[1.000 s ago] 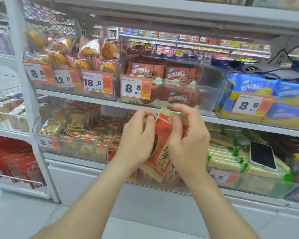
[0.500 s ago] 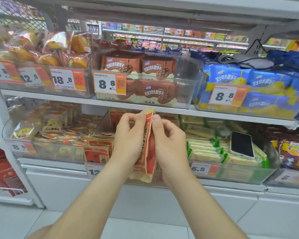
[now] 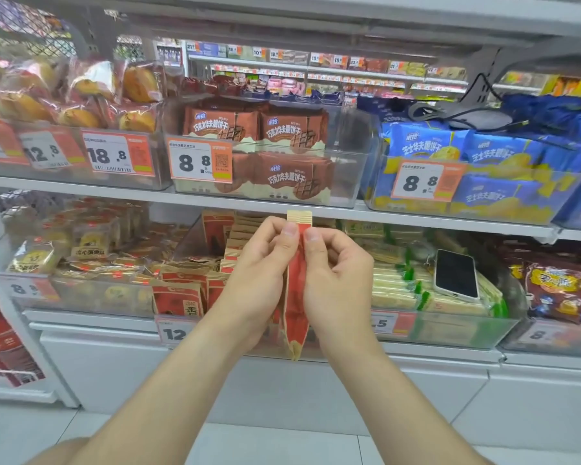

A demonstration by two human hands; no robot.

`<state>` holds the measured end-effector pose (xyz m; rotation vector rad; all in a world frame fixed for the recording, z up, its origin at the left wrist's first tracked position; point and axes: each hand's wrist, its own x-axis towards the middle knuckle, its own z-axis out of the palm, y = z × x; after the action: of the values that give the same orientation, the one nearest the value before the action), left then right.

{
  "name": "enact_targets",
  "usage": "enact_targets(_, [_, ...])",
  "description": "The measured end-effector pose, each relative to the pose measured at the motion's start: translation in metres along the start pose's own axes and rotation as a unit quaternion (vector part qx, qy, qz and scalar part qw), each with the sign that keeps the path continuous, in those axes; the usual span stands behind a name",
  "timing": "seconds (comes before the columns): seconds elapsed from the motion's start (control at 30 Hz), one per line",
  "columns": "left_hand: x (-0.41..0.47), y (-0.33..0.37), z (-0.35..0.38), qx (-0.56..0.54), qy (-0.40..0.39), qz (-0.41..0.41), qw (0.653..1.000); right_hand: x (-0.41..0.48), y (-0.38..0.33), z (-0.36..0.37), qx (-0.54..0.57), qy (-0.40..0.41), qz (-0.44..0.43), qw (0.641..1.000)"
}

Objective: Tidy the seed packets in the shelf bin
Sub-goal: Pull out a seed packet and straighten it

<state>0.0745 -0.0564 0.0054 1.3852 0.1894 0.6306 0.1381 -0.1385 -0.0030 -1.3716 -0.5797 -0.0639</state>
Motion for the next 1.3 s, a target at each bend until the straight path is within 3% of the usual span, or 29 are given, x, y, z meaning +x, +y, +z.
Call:
enact_targets(0.17, [0.002, 0.001, -0.005, -0.065, 0.019, -0.024, 0.997, 0.001, -0.009, -0.003, 0.026, -0.049, 0.042, 0.998])
enact_targets(0.33, [0.014, 0.01, -0.016, -0.147, 0.143, -0.021, 0.979, -0.002, -0.021, -0.012, -0.042, -0.247, 0.131, 0.959])
enact_targets(0.4, [0.018, 0.012, -0.026, -0.16, 0.171, -0.009, 0.972, -0.004, -0.02, -0.012, -0.033, -0.276, 0.157, 0.948])
enact_targets(0.6, [0.011, 0.008, -0.027, -0.004, 0.076, -0.01, 0.997, 0.007, -0.002, -0.009, -0.038, -0.119, 0.051, 0.991])
enact_targets(0.77, [-0.001, 0.001, -0.024, 0.117, 0.023, 0.019, 0.993, 0.009, 0.006, -0.014, -0.101, -0.094, -0.038, 0.99])
enact_targets(0.87, [-0.001, 0.005, -0.031, 0.159, -0.008, 0.025, 0.987, 0.009, 0.005, -0.013, -0.097, -0.103, -0.007, 0.99])
enact_targets(1.1, [-0.004, 0.01, -0.039, 0.145, -0.026, 0.002, 0.989, 0.009, 0.006, -0.01, -0.059, -0.132, 0.029, 0.989])
enact_targets(1.3, [-0.002, 0.013, -0.045, 0.008, -0.036, -0.025, 0.999, 0.008, -0.003, -0.014, -0.04, -0.15, 0.047, 0.987])
